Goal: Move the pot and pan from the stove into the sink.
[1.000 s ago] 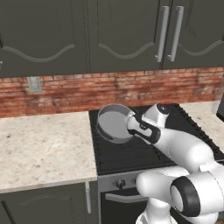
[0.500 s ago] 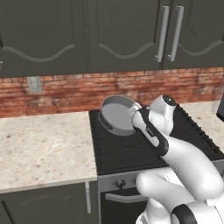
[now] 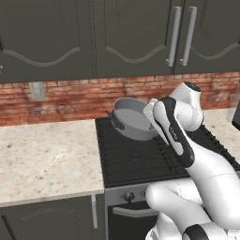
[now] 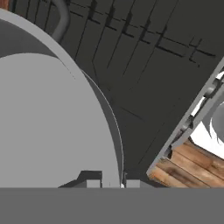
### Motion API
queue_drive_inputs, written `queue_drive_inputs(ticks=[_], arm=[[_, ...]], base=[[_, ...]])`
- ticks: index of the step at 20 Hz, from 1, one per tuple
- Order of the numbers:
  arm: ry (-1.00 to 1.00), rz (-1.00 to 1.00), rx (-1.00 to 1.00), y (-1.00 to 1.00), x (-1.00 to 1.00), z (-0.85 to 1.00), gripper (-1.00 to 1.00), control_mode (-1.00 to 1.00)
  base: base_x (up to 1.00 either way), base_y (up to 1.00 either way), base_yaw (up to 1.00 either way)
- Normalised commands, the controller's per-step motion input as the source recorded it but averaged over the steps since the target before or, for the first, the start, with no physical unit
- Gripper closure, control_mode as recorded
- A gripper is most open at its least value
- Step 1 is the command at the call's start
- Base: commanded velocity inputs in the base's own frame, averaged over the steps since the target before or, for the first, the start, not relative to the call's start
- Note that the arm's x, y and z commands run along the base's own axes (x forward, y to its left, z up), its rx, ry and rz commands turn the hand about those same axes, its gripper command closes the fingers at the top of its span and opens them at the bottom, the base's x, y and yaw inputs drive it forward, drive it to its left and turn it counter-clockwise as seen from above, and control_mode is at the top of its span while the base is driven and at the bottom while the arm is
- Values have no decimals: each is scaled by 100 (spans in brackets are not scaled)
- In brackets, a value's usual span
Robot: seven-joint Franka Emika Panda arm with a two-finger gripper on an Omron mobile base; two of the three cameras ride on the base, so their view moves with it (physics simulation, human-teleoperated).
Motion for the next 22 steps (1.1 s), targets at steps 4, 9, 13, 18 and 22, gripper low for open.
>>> queue_drive_inputs(ticks=[4, 9, 13, 18, 22], arm=[[11, -3, 3, 0, -98, 33, 100, -100], [4, -2, 1, 0, -100, 35, 100, -100], [-2, -1, 0, 0, -100, 52, 100, -100], [-13, 0, 0, 0, -87, 82, 100, -100], [-15, 0, 0, 0, -83, 75, 100, -100]], base=[[0, 0, 0], [0, 0, 0], [0, 0, 0], [0, 0, 0], [0, 0, 0]])
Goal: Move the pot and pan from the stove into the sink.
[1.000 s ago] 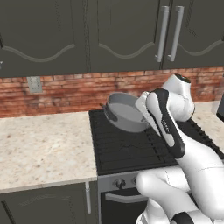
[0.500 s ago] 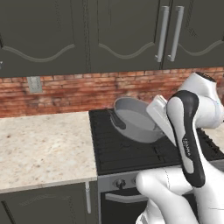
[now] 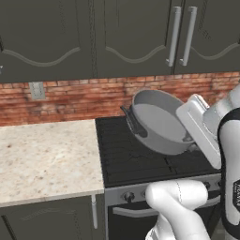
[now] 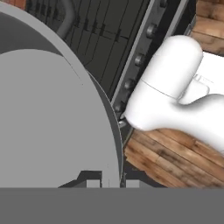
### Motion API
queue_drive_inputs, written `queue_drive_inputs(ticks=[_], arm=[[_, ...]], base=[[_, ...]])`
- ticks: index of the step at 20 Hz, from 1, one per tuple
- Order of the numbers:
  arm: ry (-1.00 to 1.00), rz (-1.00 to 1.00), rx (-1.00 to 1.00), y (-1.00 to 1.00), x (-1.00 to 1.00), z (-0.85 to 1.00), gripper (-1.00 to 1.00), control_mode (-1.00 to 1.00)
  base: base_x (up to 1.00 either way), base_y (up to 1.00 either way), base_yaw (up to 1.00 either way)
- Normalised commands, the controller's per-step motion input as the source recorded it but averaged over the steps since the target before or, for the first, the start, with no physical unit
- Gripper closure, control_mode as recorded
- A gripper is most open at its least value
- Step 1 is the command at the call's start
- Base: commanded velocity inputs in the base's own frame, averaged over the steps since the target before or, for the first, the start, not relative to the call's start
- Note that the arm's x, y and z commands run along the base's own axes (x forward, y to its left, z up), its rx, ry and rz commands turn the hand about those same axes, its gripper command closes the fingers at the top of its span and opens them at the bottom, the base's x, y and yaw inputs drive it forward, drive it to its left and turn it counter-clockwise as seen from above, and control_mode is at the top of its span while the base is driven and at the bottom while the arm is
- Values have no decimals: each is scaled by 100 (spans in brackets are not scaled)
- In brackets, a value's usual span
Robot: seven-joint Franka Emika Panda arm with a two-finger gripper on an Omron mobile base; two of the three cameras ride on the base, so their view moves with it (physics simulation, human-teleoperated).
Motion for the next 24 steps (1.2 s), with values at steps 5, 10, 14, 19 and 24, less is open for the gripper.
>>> queue_drive_inputs(ticks=[5, 10, 14, 19, 24], arm=[[-7, 0, 0, 0, -65, 37, 100, -100], [-2, 0, 0, 0, -8, 0, 100, -100], [0, -4, 0, -8, -58, -8, 100, -100], [0, -1, 0, -1, -12, -1, 100, -100], [0, 0, 0, 0, -3, 0, 100, 100]], base=[[0, 0, 0], [0, 0, 0], [0, 0, 0], [0, 0, 0], [-15, 0, 0]])
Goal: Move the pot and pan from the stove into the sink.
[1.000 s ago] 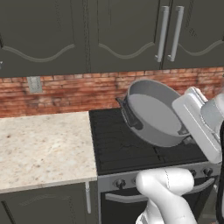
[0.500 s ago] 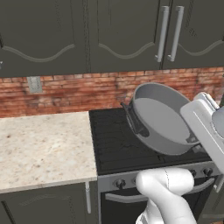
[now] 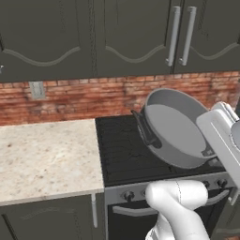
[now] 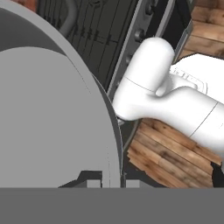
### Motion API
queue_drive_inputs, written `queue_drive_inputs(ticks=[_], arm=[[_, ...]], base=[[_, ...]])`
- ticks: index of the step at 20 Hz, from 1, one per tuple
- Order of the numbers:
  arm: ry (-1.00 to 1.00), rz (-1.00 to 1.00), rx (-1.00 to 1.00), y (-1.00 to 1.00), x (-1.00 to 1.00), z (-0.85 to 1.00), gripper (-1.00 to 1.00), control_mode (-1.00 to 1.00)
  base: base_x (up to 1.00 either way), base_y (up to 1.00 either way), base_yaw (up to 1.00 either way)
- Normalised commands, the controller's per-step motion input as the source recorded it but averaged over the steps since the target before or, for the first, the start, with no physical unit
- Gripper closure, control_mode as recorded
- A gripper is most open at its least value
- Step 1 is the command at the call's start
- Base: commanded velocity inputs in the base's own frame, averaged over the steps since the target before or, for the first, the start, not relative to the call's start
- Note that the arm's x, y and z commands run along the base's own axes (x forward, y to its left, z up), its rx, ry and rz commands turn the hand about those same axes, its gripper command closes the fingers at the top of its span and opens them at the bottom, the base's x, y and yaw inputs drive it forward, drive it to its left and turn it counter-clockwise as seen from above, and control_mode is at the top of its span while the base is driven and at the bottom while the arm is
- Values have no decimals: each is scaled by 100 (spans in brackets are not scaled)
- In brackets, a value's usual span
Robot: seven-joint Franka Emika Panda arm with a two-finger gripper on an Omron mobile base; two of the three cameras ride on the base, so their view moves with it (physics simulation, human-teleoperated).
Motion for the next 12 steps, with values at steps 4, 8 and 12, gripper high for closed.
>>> queue_drive_inputs(ticks=[4, 8, 12], arm=[[0, 0, 0, 0, 0, 0, 100, 100], [0, 0, 0, 0, 0, 0, 100, 100], [0, 0, 0, 0, 0, 0, 100, 100]], base=[[-57, 0, 0], [-21, 0, 0], [-1, -1, -2]])
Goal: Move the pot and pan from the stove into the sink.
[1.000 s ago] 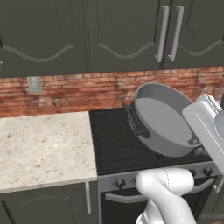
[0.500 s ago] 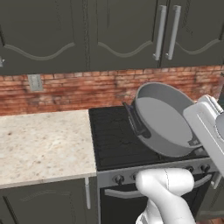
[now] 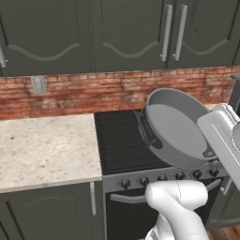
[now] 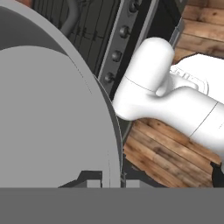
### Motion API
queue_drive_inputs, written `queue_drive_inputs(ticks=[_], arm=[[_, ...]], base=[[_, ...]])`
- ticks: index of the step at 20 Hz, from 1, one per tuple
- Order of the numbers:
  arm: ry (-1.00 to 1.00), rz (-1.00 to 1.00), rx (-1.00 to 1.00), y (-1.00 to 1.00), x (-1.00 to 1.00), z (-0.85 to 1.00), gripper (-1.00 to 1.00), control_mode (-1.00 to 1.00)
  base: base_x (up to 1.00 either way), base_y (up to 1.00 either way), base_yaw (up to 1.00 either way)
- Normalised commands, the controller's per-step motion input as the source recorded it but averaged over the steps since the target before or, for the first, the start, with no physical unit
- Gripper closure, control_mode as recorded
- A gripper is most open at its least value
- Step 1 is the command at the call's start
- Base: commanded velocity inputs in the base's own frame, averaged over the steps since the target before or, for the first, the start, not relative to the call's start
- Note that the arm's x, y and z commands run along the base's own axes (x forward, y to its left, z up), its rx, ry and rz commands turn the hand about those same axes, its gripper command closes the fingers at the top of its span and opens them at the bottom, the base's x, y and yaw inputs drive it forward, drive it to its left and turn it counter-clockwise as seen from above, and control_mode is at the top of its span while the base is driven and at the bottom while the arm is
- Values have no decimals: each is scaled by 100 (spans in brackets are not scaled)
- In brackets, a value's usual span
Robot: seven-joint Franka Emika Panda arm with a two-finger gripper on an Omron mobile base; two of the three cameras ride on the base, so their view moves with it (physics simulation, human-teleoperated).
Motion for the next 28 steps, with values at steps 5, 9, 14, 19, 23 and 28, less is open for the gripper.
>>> queue_drive_inputs(ticks=[5, 9, 14, 19, 23, 28], arm=[[0, 0, 0, 0, 0, 0, 100, 100], [0, 0, 0, 0, 0, 0, 100, 100], [0, 0, 0, 0, 0, 0, 100, 100], [0, 0, 0, 0, 0, 0, 100, 100], [0, 0, 0, 0, 0, 0, 100, 100], [0, 0, 0, 0, 0, 0, 100, 100]], base=[[-7, -12, -23], [-13, -15, -30], [-18, -14, -29], [-11, -15, -30], [-13, -13, -30], [-7, -13, -33]])
